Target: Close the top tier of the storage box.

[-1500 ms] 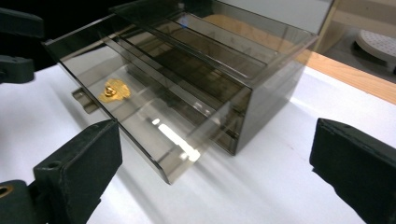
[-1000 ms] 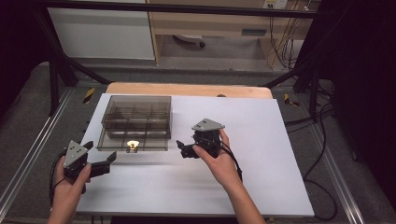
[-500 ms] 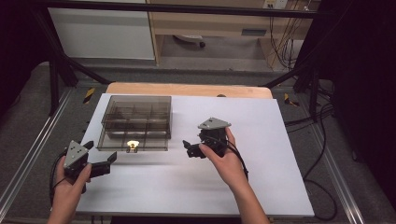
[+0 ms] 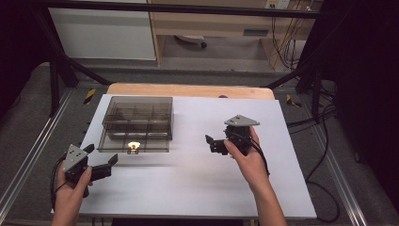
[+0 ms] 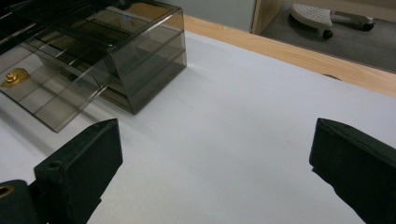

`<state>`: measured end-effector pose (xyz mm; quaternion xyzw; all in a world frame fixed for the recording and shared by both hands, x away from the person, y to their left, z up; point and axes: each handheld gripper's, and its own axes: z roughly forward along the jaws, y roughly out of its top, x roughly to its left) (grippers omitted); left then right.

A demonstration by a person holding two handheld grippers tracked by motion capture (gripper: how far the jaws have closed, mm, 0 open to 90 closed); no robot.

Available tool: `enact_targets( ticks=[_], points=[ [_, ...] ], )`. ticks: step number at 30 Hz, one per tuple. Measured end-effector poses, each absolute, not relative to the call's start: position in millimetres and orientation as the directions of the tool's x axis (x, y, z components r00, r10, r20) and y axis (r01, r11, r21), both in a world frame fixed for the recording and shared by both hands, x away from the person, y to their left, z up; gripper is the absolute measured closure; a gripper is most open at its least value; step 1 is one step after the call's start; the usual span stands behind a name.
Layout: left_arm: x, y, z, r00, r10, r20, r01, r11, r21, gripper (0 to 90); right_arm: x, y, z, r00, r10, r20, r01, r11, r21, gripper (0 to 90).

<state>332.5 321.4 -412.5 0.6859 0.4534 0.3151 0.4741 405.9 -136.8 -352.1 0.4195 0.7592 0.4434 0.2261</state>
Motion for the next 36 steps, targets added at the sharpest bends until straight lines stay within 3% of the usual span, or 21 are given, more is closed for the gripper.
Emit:
enact_targets(
  ticks=[13,21,27,32,36],
  points=[
    [332.6,322.2,-411.2,0.390,0.921,-0.007,0.318,-0.127,0.940,4.2,397.4,-191.6,-361.5,-0.460,0.887,0.027,0.473,0.219,0.854,3.4],
    [332.0,318.9,-406.0,0.439,0.898,-0.007,0.303,-0.141,0.942,4.5,397.0,-214.2,-373.8,-0.428,0.903,0.033,0.485,0.199,0.851,4.0],
    [328.8,317.6,-401.8,0.446,0.895,0.004,0.285,-0.146,0.947,4.2,378.5,-223.7,-394.2,-0.418,0.906,0.068,0.493,0.164,0.854,3.5],
    [326.1,322.5,-398.4,0.390,0.921,-0.014,0.295,-0.110,0.949,4.3,363.6,-225.9,-403.9,-0.404,0.910,0.087,0.515,0.148,0.845,5.5],
    [325.1,323.4,-396.8,0.402,0.916,-0.011,0.281,-0.112,0.953,3.9,354.5,-230.1,-412.9,-0.403,0.914,0.051,0.514,0.179,0.839,5.7]
  ],
)
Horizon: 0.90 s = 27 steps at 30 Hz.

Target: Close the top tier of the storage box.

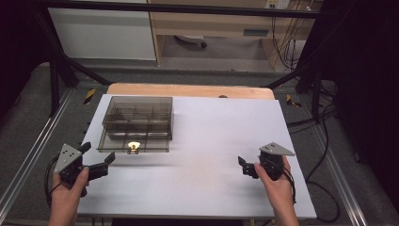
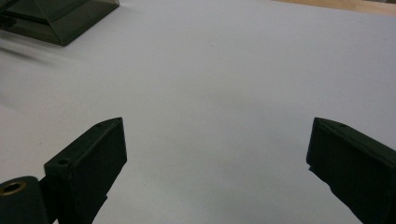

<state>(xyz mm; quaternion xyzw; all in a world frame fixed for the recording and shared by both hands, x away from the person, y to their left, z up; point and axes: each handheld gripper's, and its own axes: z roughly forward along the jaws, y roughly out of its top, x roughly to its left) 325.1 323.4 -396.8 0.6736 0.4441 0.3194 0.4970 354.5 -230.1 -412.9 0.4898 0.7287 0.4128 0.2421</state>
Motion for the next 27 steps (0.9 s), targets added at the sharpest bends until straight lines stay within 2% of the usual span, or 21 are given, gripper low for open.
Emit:
enact_targets(
  ticks=[8,13,16,27],
  points=[
    [322.3,311.7,-394.3,0.455,0.890,0.018,0.269,-0.157,0.950,4.2,349.2,-243.8,-429.5,-0.399,0.913,0.087,0.488,0.131,0.863,5.9],
    [320.1,301.9,-392.9,0.472,0.882,-0.005,0.273,-0.140,0.952,5.1,349.5,-242.4,-438.0,-0.401,0.912,0.085,0.514,0.147,0.845,5.6],
    [319.2,295.4,-393.3,0.477,0.879,0.011,0.270,-0.158,0.950,6.1,349.9,-240.3,-439.3,-0.397,0.914,0.078,0.527,0.158,0.835,5.6],
    [317.0,279.5,-396.3,0.495,0.869,0.028,0.290,-0.195,0.937,14.5,351.0,-239.0,-441.6,-0.399,0.914,0.075,0.537,0.167,0.827,4.6]
  ],
)
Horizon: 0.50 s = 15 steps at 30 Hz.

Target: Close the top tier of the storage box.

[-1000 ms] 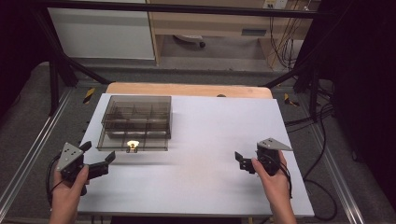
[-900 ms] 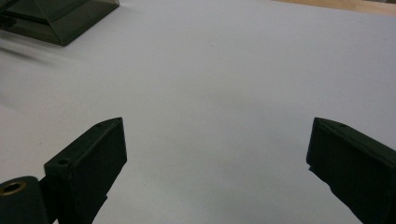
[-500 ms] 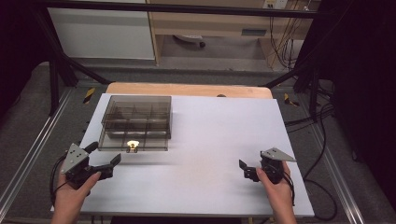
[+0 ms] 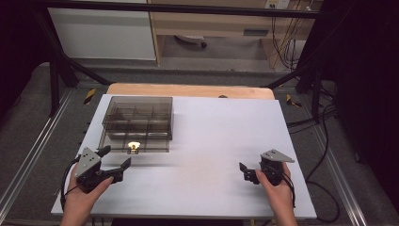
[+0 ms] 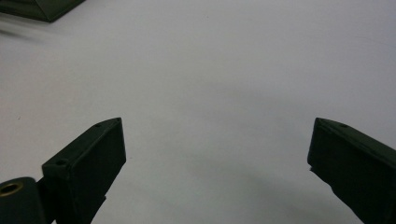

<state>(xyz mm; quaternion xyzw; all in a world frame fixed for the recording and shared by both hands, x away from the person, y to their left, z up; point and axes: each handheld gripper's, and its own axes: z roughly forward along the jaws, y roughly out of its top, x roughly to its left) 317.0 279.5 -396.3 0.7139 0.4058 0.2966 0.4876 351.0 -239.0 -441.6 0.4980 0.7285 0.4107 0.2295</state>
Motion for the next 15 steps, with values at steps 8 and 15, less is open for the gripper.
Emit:
enact_targets(
  ticks=[8,15],
  points=[
    [318.0,272.1,-399.6,0.504,0.862,0.051,0.319,-0.241,0.917,22.1,352.7,-236.9,-441.9,-0.417,0.907,0.062,0.526,0.185,0.830,4.0],
    [316.6,275.5,-398.1,0.491,0.870,0.048,0.308,-0.225,0.925,37.3,351.2,-235.7,-441.0,-0.423,0.905,0.054,0.520,0.194,0.832,3.9]
  ],
)
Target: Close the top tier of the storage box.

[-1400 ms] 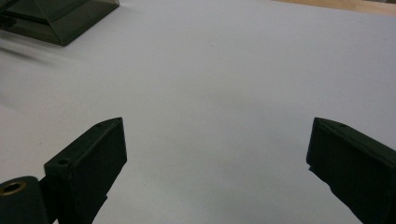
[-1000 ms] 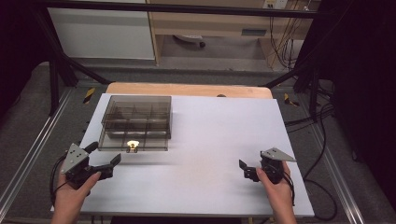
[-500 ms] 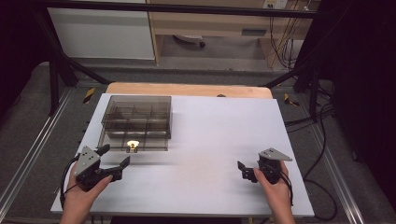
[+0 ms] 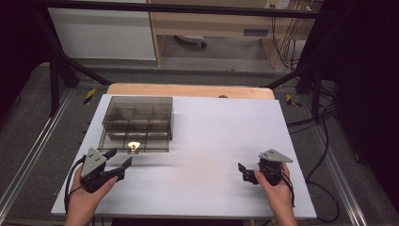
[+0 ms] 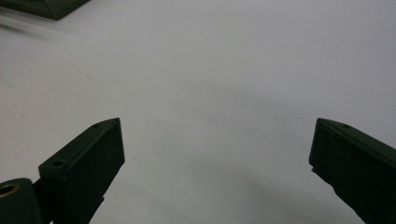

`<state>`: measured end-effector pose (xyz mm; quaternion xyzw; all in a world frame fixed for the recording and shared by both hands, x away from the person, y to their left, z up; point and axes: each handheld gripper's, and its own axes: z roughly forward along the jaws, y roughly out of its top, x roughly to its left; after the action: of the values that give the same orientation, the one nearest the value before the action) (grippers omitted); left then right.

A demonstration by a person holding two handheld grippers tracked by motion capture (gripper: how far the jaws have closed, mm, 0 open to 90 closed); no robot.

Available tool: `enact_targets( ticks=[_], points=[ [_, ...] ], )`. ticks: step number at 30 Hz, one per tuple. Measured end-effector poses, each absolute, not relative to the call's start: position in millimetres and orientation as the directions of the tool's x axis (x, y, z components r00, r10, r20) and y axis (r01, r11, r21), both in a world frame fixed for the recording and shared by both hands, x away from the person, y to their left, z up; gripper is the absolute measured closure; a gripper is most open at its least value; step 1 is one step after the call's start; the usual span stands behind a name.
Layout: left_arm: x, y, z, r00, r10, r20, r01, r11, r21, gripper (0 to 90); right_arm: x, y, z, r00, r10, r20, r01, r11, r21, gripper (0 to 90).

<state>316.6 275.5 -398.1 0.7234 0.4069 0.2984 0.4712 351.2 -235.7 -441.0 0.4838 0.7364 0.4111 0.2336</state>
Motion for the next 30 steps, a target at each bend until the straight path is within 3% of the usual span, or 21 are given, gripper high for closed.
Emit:
enact_targets(
  ticks=[9,14,30],
  points=[
    [317.4,278.9,-401.7,0.496,0.867,0.052,0.320,-0.237,0.917,61.7,351.7,-232.0,-440.9,-0.440,0.896,0.053,0.515,0.204,0.833,3.9],
    [314.2,281.6,-398.3,0.519,0.853,0.050,0.281,-0.226,0.933,78.3,352.0,-233.6,-441.0,-0.437,0.898,0.048,0.513,0.205,0.834,3.9],
    [316.2,283.4,-400.0,0.522,0.853,0.021,0.315,-0.216,0.924,88.7,350.6,-233.7,-440.6,-0.436,0.899,0.045,0.510,0.205,0.835,3.8]
  ],
)
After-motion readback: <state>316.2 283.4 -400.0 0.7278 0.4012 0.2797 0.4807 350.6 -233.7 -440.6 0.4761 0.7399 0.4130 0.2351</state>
